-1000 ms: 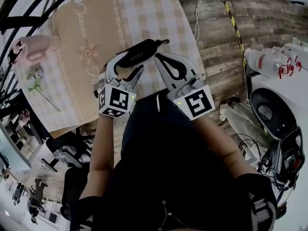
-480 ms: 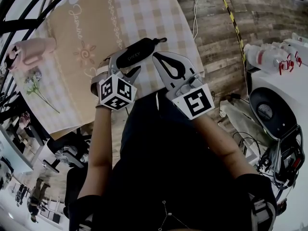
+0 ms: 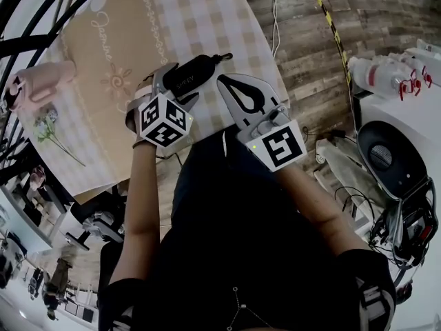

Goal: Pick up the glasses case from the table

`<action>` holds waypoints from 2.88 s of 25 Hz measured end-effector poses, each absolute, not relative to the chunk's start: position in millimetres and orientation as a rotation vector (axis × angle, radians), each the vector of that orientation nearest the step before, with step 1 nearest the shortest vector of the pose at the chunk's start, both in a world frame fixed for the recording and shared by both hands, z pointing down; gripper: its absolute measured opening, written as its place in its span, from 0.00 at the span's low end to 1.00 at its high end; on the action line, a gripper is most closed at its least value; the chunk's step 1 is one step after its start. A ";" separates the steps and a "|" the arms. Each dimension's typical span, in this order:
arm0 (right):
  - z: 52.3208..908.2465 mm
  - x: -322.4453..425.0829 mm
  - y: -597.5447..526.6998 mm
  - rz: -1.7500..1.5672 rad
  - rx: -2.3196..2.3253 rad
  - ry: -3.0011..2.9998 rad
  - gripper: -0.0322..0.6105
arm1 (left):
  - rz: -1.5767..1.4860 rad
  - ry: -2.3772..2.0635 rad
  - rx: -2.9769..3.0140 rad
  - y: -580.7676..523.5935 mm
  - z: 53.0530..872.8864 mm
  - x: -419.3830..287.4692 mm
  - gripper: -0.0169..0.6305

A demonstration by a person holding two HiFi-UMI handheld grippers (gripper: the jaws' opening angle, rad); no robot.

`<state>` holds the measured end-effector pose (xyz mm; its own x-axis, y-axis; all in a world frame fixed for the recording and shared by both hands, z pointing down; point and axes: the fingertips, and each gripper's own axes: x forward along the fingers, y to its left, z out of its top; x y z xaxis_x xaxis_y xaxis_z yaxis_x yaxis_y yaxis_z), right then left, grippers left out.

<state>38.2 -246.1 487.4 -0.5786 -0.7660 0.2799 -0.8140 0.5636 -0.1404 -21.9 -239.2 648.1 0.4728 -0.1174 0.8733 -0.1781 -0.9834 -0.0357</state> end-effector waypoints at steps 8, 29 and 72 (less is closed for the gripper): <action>488.7 48.1 -244.3 0.392 1.352 -2.596 0.06 | 1.622 -0.184 2.579 -243.6 659.7 -13.3 0.62; 480.9 56.9 -239.4 0.379 1.370 -2.616 0.06 | 1.773 -0.106 2.374 -239.2 680.2 -14.4 0.58; 364.5 43.7 -276.3 -0.050 1.333 -2.754 0.06 | 1.462 -1.065 2.764 -283.4 421.5 -35.1 0.58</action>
